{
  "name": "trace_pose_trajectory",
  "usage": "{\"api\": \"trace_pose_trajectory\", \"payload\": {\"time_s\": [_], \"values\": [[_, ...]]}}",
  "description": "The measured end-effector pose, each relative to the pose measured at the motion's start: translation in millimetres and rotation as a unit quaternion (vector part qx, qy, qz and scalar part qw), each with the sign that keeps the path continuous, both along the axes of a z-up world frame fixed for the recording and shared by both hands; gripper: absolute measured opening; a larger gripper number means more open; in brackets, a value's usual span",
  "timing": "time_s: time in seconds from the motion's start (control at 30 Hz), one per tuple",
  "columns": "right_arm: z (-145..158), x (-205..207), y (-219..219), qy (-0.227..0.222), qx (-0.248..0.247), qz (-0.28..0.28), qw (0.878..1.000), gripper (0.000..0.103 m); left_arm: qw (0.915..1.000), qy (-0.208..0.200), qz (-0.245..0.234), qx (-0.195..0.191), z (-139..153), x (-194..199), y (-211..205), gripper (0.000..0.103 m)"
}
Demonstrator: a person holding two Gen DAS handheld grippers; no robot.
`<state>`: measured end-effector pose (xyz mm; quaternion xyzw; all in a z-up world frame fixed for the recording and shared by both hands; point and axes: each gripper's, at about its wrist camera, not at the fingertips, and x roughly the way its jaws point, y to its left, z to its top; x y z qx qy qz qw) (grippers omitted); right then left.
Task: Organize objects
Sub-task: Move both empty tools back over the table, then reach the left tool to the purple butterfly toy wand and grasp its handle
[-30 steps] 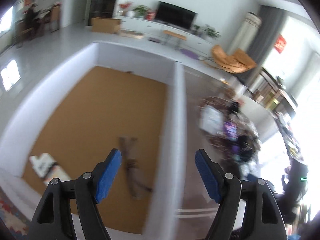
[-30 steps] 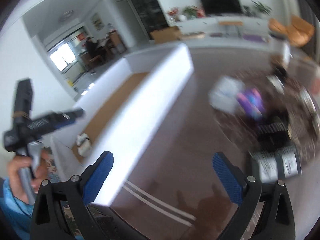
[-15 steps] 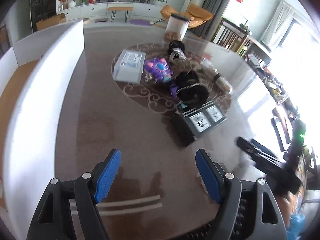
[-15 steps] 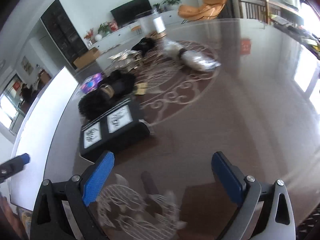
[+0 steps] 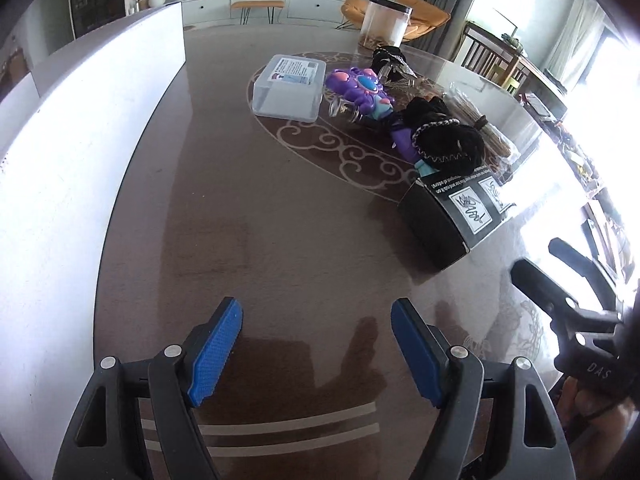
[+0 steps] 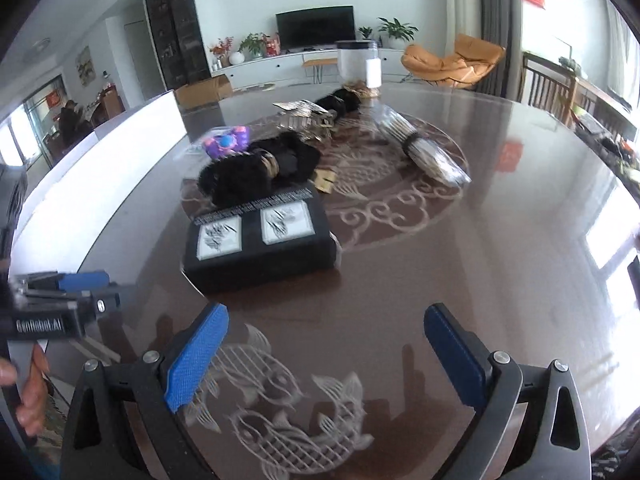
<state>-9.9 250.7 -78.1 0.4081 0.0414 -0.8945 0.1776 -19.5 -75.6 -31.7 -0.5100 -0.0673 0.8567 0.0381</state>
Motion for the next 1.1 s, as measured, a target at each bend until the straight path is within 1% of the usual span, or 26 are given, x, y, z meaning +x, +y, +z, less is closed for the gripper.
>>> {"api": "trace_pose_trajectory", "payload": {"time_s": [0.1,0.17,0.27,0.37,0.4,0.47,0.5,0.57,0.63,0.67,0.73,0.9,1.0,1.1], "values": [[0,-7,-29,-0.007,0.013,0.031,0.999,0.099,1.0000,-0.001,-0.004,-0.007,-2,-3,0,0.076],[-5,-12,-45,-0.010,0.030,0.046,0.998,0.099,0.9998,-0.001,0.008,-0.019,-3,-4,-3,0.076],[-17,-27,-54,-0.015,0.072,0.038,0.997,0.101,0.9999,0.003,0.010,-0.013,-4,-3,-11,0.076],[-23,-38,-23,-0.029,0.053,-0.015,0.998,0.101,0.9998,0.002,0.003,-0.019,-4,-4,-11,0.077],[-24,-42,-4,-0.033,0.053,-0.051,0.997,0.101,0.9997,0.004,-0.001,-0.024,-4,-4,-9,0.078],[-27,-43,26,-0.043,0.061,-0.091,0.993,0.101,0.9994,0.007,-0.007,-0.033,-6,-5,-3,0.089],[-29,-42,38,-0.047,0.059,-0.100,0.992,0.101,0.9991,0.008,-0.009,-0.041,-7,-7,1,0.091],[-30,-36,61,-0.056,0.053,-0.118,0.990,0.101,0.9983,0.012,-0.010,-0.056,-10,-11,10,0.099],[-31,-27,75,-0.051,0.053,-0.132,0.989,0.103,0.9972,0.016,-0.012,-0.072,-13,-17,18,0.101],[-31,-22,79,-0.048,0.053,-0.134,0.988,0.103,0.9966,0.018,-0.013,-0.080,-14,-19,22,0.103],[-31,-12,84,-0.040,0.051,-0.136,0.989,0.103,0.9966,0.025,-0.013,-0.077,-14,-26,27,0.103],[-33,-13,88,-0.031,0.048,-0.152,0.987,0.103,0.9961,0.035,-0.026,-0.077,-15,-44,34,0.103],[-31,-19,82,-0.040,0.050,-0.173,0.983,0.103,0.9962,0.033,-0.027,-0.076,-15,-47,34,0.103],[-30,-25,76,-0.053,0.051,-0.166,0.983,0.103,0.9961,0.037,-0.026,-0.076,-14,-47,33,0.103]]}}
